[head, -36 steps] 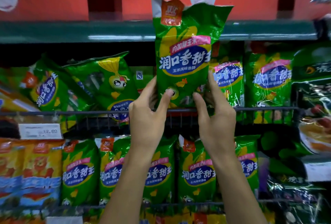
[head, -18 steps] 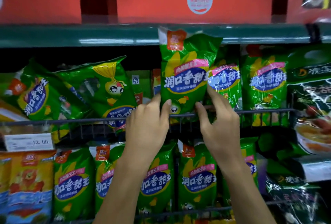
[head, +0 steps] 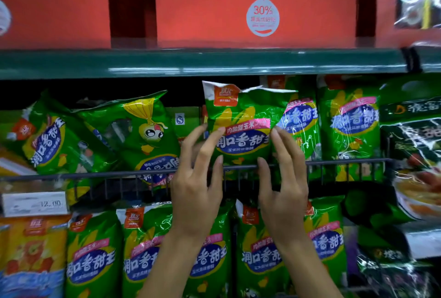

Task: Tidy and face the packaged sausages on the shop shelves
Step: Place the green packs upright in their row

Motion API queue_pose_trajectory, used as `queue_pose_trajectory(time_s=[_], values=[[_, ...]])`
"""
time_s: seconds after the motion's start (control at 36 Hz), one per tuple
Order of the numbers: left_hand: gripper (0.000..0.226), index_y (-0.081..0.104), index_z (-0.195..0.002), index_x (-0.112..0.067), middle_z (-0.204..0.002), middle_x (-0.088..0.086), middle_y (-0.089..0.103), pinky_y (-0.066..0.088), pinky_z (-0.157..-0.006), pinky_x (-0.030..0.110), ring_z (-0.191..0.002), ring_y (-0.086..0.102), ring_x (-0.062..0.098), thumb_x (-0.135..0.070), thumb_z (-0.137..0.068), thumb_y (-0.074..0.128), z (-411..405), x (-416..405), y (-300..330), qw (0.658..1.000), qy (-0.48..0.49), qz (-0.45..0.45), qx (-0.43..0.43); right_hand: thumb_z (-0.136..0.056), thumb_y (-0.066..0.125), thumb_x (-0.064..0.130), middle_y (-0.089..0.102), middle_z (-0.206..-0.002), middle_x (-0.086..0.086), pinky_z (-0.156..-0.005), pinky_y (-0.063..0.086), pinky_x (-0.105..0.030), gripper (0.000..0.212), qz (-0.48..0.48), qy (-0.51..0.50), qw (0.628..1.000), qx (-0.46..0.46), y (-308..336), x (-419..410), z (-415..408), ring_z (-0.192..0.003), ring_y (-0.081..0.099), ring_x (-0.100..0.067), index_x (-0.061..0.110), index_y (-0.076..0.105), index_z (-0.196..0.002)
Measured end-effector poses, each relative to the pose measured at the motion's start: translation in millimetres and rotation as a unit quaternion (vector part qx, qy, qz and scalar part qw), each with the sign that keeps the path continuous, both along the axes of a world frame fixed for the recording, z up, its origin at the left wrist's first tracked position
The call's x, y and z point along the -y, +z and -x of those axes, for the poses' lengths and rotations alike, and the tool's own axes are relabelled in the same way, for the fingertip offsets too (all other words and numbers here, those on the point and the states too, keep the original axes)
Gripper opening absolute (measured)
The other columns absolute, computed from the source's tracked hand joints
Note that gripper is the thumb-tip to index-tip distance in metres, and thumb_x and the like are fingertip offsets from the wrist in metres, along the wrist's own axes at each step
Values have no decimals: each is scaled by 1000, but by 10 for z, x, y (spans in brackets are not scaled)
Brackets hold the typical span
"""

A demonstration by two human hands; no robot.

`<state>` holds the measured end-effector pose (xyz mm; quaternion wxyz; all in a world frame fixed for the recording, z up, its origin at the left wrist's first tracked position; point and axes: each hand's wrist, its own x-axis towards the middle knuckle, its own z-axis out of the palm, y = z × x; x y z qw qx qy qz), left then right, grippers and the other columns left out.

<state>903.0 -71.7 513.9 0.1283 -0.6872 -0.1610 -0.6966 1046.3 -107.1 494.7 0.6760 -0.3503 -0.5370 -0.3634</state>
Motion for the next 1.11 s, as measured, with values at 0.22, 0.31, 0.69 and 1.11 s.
queue_pose_trajectory(time_s=[0.22, 0.31, 0.69, 1.11], values=[[59, 23, -161, -43, -160, 1, 41, 56, -89, 44, -115, 66, 24, -40, -106, 44, -28, 102, 141, 979, 127, 114, -109, -105, 47, 39, 33, -165, 4, -126, 16, -34, 63, 166, -127, 978, 7, 148, 38, -18, -155, 22, -14, 16, 29, -161], [65, -2, -161, -48, -164, 0, 31, 51, -94, 43, -126, 59, 27, -50, -107, 34, -48, 147, 270, 950, 186, 173, -182, -102, 39, 55, 39, -162, 6, -124, 17, -43, 69, 216, -182, 959, 17, 243, 56, -49, -154, 21, -17, 17, 34, -159], [71, -37, -152, -35, -138, 10, 54, 40, -71, 41, -100, 67, 35, -50, -108, 18, -32, 157, 342, 903, 246, 207, -285, -94, 39, 67, 64, -138, 6, -100, 31, -42, 73, 271, -263, 925, 36, 125, 256, 21, -126, 46, -24, 18, 55, -146], [69, -34, -152, -40, -155, 9, 36, 52, -73, 40, -98, 65, 27, -47, -109, 19, 36, 38, 343, 920, 188, 214, -270, -98, 51, 50, 52, -147, 3, -116, 29, -40, 62, 191, -112, 975, 19, 54, 119, -49, -143, 33, -17, 11, 52, -147]])
